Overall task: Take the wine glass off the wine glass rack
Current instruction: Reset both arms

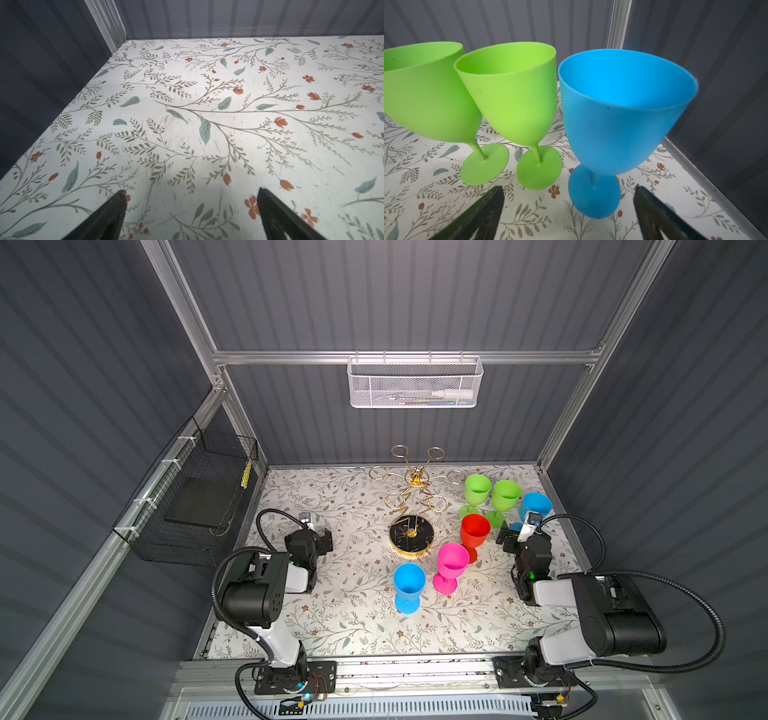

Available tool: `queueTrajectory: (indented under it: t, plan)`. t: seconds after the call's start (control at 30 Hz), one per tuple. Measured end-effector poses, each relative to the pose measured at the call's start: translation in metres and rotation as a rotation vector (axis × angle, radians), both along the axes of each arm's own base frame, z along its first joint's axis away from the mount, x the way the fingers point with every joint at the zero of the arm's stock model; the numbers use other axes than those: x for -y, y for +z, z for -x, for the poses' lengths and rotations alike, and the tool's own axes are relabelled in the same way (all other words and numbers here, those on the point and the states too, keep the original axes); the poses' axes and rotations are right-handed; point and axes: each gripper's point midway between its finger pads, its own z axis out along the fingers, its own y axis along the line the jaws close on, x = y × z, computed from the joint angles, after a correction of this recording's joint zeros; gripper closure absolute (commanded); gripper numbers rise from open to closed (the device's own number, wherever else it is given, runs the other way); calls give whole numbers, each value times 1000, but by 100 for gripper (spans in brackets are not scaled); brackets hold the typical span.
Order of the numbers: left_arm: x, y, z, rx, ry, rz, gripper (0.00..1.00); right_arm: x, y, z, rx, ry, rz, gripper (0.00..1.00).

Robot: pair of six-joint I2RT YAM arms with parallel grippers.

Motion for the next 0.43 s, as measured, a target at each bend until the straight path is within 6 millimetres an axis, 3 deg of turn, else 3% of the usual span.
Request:
queueTrajectory:
  t: [0.43]
  plan:
    - [1,0,0,0,-3,1,0,3,-6,1,-26,-2,-3,1]
